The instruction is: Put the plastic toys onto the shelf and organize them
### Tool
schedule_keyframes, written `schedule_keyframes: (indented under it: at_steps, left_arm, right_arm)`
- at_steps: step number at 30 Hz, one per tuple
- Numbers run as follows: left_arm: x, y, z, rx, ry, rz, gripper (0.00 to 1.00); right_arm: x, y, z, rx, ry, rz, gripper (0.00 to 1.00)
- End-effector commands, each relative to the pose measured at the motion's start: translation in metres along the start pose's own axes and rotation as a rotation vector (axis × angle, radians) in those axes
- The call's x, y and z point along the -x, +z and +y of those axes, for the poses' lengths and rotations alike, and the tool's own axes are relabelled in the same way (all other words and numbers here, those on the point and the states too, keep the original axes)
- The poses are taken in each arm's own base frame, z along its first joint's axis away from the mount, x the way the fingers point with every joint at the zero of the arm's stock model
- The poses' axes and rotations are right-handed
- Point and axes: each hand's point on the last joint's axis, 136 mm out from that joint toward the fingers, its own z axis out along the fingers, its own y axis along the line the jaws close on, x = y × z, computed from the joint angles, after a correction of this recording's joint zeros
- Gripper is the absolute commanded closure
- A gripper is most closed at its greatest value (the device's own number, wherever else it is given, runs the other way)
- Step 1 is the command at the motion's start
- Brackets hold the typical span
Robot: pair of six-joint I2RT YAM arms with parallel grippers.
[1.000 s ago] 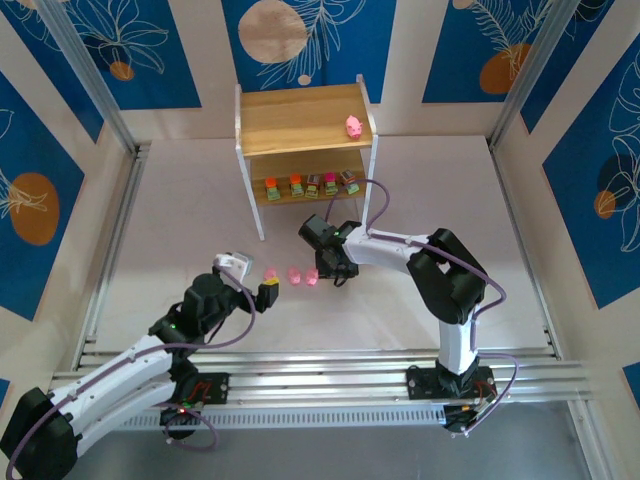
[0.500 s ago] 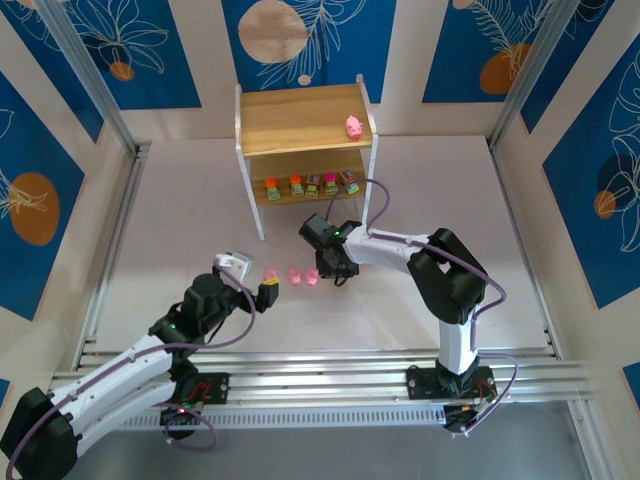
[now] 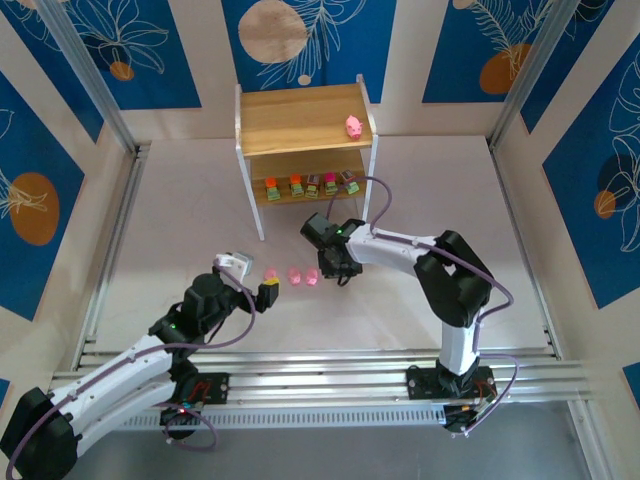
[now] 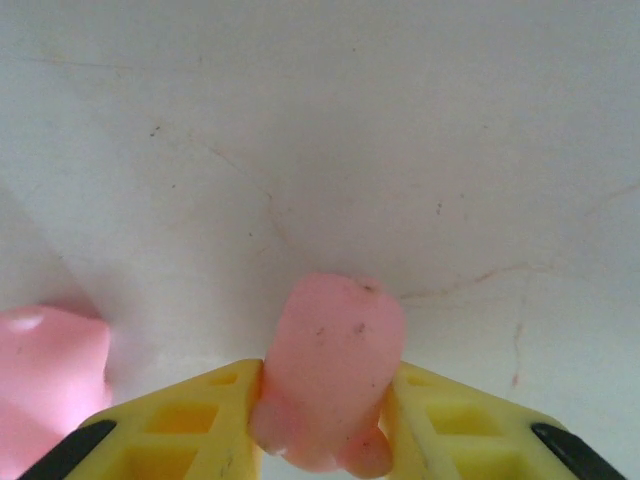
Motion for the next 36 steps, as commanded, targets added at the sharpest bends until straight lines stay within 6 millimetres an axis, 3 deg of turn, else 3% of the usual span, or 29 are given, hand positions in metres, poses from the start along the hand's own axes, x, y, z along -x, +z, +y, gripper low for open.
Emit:
schedule_keyframes:
  at_steps: [1,17,36]
  left_arm:
    - [0.003,0.000,0.003,0.009,0.001,-0.019,0.00]
    - [0.003,-0.001,0.003,0.008,0.003,-0.021,0.00]
    - [0.003,-0.002,-0.003,-0.031,0.016,-0.022,0.00]
  right_arm:
    - [0.008,-0.032,0.002,0.023,-0.026,-0.042,0.68]
    - [0.025,-0.118,0.008,0.104,-0.088,-0.160,0.69]
    - [0.064,-0.224,-0.008,0.160,-0.118,-0.359,0.69]
